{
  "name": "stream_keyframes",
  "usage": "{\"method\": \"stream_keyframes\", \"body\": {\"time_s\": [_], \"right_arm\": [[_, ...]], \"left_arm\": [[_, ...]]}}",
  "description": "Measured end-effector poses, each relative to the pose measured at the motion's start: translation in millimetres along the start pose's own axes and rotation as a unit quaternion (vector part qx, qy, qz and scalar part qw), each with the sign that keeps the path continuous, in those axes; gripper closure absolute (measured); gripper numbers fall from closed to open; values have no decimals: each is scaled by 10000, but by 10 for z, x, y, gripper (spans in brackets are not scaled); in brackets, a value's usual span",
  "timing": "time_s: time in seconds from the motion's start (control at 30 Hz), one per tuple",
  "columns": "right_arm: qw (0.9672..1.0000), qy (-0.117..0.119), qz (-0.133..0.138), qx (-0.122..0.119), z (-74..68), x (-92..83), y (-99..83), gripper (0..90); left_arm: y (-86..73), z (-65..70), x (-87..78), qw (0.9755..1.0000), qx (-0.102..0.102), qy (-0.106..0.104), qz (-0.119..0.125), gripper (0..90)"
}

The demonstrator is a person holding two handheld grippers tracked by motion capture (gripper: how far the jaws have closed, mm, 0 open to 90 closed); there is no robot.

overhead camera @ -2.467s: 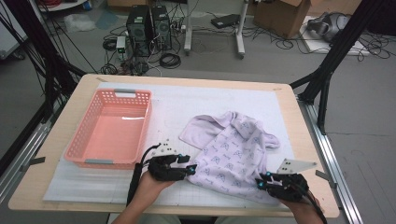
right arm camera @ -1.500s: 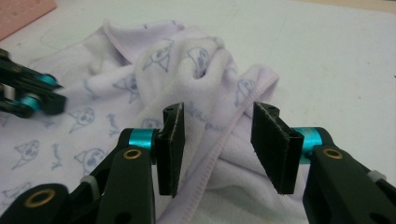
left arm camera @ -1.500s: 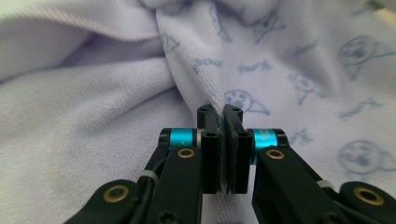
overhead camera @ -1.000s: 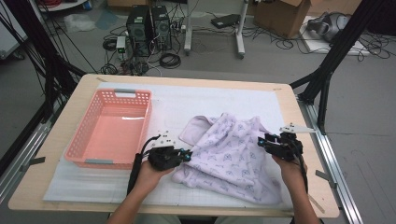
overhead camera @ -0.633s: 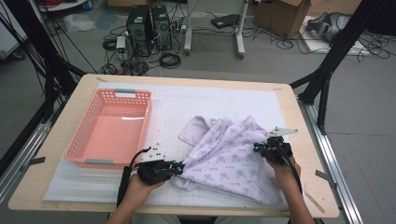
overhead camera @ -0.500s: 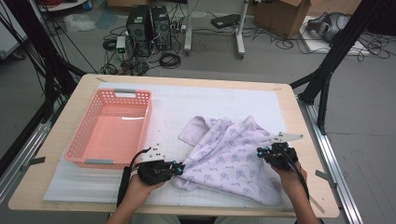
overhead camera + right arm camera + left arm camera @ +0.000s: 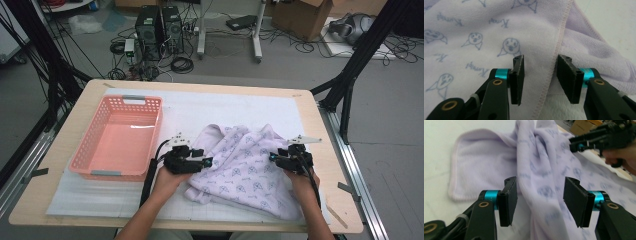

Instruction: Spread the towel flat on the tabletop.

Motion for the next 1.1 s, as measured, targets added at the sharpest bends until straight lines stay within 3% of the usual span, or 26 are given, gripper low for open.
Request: {"method": "stream_keyframes", "body": {"time_s": [0.07,0.17,0.27,0.3,0.33,0.4,0.47,0.57,0.67,0.77,0.87,1.1], "right_arm": [[10000,-29,34,-6,12,28,35,577],[10000,-29,43,4,19,68,89,606],[10000,54,-59,13,19,116,113,715],[9999,112,-101,2,16,124,113,758],[9998,140,-106,-48,12,121,116,822],[9996,209,-93,-180,-15,80,118,842],[9992,321,-64,-248,-53,19,110,847],[9978,548,7,-372,-138,-118,59,848],[9958,758,59,-511,-241,-278,-50,848],[9954,722,53,-631,-286,-429,-181,848],[9954,759,109,-580,-287,-569,-306,850],[9943,874,-69,-608,-317,-772,-611,852]], "left_arm": [[83,-11,131,9999,108,100,-59,464],[137,-72,341,9993,113,274,-241,462],[123,-109,520,9982,113,338,-474,473],[106,-92,557,9981,137,236,-548,519],[85,-65,576,9972,350,154,-649,655],[54,19,587,9939,733,99,-817,844],[46,74,539,9932,844,20,-804,850],[30,115,397,9947,756,-177,-672,853],[-48,190,238,9933,912,-248,-660,854],[-138,216,77,9936,918,-281,-594,853],[-234,207,-60,9953,805,-283,-467,853],[-430,202,-323,9972,651,-249,-281,851]]}}
Point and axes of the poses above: each handheld gripper's, and its own axes: x roughly forward along the jaws, y roughly out of its top, z roughly to its right, the point moved 2 cm from there along x, roughly forward along the jaws, and after that the axes turned 6 degrees about y, right-handed, at the moved point
